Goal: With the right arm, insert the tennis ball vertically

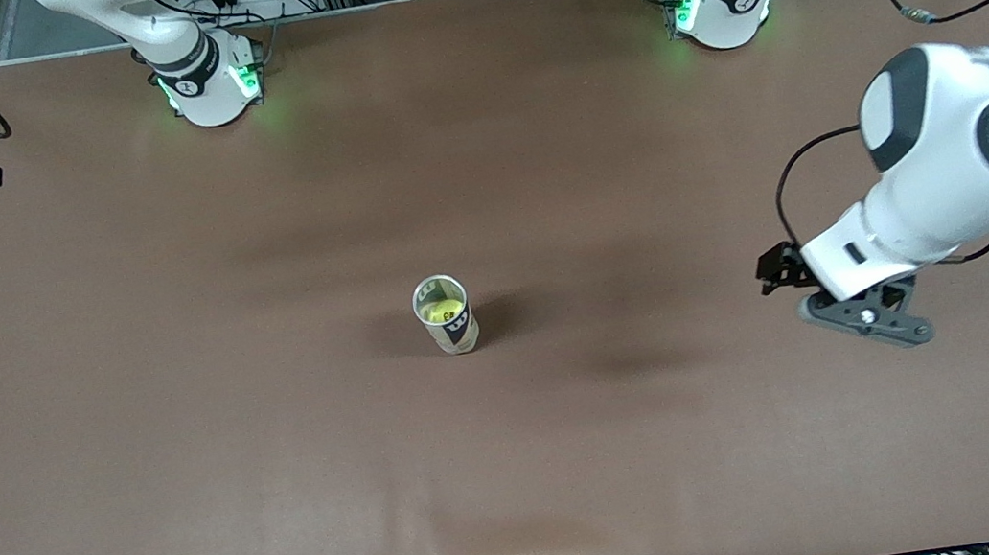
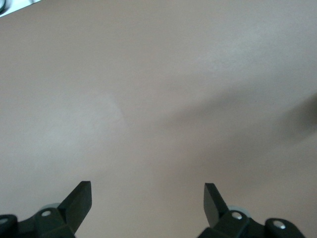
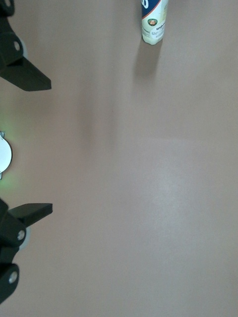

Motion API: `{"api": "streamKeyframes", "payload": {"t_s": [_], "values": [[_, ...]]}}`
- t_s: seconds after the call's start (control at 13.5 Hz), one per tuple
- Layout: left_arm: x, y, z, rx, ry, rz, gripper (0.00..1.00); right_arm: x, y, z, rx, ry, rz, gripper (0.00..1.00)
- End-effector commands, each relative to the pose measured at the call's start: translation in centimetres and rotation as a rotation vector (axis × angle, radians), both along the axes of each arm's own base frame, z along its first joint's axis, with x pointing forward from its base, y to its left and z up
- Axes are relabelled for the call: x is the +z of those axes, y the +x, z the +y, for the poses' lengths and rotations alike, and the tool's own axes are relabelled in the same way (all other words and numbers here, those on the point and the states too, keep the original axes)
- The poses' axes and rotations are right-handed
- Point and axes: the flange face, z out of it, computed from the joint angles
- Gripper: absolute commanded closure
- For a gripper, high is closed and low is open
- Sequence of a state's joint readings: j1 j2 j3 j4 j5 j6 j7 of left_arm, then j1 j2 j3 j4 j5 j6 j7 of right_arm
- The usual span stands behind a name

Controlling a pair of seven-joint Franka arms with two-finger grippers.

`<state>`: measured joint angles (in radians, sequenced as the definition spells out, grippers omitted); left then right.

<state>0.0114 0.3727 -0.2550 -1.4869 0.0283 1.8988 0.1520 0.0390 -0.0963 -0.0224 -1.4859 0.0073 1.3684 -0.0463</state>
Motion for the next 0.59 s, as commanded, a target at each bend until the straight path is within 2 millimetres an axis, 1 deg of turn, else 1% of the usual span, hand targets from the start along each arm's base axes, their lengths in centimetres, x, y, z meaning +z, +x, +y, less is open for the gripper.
{"api": "streamKeyframes", "payload": {"t_s": [0.0, 0.15, 0.3, 0.52], "values": [[3.7, -2.0, 0.3, 0.056, -0.003, 0.018, 0.00, 0.1, 0.1, -0.5, 0.011, -0.033, -0.006, 0.00], [6.3, -3.4, 0.4, 0.103, 0.008, 0.016, 0.00, 0.2, 0.1, -0.3, 0.021, -0.062, -0.008, 0.00], [8.1, -4.5, 0.5, 0.131, 0.018, 0.020, 0.00, 0.1, 0.1, -0.2, 0.076, -0.069, -0.006, 0.00], [10.9, -6.5, 0.8, 0.135, 0.047, 0.028, 0.00, -0.1, 0.4, -0.6, 0.073, -0.055, -0.001, 0.00]]}}
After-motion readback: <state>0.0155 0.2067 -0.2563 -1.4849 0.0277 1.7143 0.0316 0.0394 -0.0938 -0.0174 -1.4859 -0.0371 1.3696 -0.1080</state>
